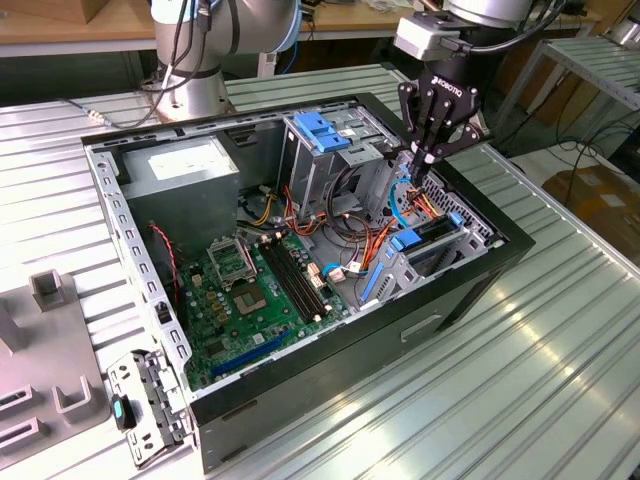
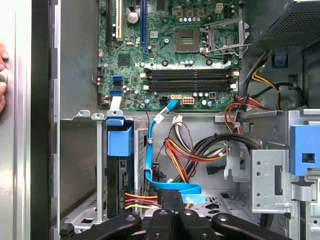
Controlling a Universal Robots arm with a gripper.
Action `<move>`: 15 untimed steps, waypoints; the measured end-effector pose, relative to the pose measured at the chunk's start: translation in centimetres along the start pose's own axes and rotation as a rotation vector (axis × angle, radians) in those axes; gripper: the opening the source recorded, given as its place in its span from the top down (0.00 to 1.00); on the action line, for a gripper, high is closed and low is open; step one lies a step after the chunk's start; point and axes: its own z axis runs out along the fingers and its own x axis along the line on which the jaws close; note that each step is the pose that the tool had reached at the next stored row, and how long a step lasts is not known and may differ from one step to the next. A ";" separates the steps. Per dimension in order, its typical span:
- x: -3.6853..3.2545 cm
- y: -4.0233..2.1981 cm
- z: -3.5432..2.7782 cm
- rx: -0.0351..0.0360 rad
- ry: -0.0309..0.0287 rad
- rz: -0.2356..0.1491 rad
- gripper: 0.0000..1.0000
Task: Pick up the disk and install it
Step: 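Insert the second disk wire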
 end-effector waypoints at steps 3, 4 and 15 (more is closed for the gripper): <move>-0.14 -0.01 0.16 0.0000 0.0076 0.000 0.89; -0.17 -0.01 0.21 0.0000 0.0100 0.000 0.89; -0.65 -0.09 1.08 0.0000 0.0416 0.001 0.75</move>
